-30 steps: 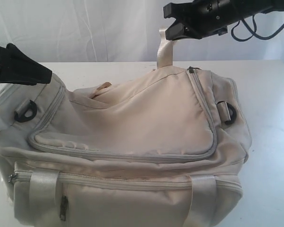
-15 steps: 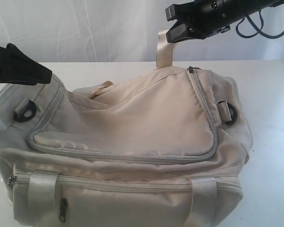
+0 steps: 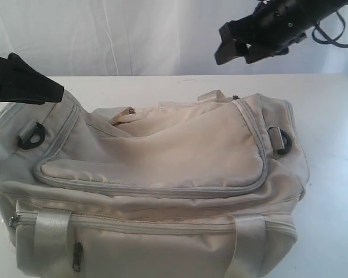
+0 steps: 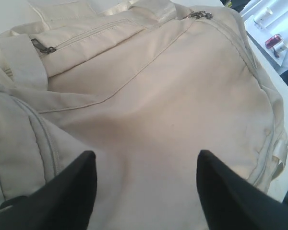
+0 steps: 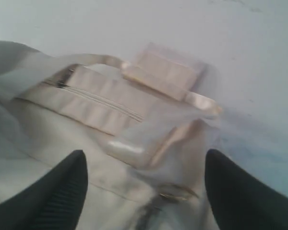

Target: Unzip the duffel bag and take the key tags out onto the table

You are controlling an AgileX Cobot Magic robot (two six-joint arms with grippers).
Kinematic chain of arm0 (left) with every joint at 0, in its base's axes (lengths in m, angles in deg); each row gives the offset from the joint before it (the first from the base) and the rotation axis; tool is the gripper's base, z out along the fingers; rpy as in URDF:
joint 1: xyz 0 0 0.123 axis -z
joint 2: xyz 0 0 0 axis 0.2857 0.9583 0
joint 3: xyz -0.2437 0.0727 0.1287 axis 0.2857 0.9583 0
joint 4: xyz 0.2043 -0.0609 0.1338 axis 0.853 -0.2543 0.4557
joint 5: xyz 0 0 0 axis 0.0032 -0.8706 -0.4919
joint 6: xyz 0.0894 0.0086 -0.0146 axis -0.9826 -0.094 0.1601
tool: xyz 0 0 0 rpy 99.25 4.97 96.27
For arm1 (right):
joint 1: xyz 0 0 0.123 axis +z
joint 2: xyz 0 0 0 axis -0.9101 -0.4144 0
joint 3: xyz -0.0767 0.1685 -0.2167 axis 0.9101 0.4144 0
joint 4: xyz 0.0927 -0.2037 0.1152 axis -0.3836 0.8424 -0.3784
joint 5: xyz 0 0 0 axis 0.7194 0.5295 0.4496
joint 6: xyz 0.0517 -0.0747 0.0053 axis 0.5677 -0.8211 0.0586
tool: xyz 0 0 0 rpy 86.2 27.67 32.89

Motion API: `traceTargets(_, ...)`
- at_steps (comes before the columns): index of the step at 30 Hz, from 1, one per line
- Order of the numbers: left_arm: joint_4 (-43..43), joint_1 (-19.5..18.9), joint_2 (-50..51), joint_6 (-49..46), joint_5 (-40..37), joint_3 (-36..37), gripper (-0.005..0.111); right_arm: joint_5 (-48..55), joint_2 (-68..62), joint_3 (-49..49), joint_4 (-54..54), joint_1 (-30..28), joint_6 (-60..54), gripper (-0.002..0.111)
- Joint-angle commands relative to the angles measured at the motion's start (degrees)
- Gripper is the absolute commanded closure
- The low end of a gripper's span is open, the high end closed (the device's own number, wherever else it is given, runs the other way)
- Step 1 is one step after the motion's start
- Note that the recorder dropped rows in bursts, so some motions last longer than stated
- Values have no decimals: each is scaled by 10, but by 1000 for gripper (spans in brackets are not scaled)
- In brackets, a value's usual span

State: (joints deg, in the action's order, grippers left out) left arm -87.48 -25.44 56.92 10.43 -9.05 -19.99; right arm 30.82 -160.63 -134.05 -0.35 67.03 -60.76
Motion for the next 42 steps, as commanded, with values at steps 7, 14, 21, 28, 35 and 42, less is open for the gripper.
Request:
traceTargets(7, -17, 4, -6, -4, -5, 4, 43, 93, -69, -2, 28, -47, 43, 43)
traceTargets(14, -17, 4, -6, -4, -5, 4, 43, 105, -124, -2, -117, -49, -20, 45)
traceTargets(21, -17, 4, -6, -4, -4, 4, 43, 120, -136, -2, -166, -49, -30, 79)
traceTargets(28, -17, 4, -6, -4, -2, 4, 43, 114, -121, -5, -171, -50, -50, 108)
traceTargets(35, -27, 4, -6, -4, -2, 4, 43, 119, -93, -15, -166, -50, -67, 108)
traceTargets(42, -77, 82, 3, -59, 1, -29, 44, 105, -50, -15, -122, -55, -59, 107)
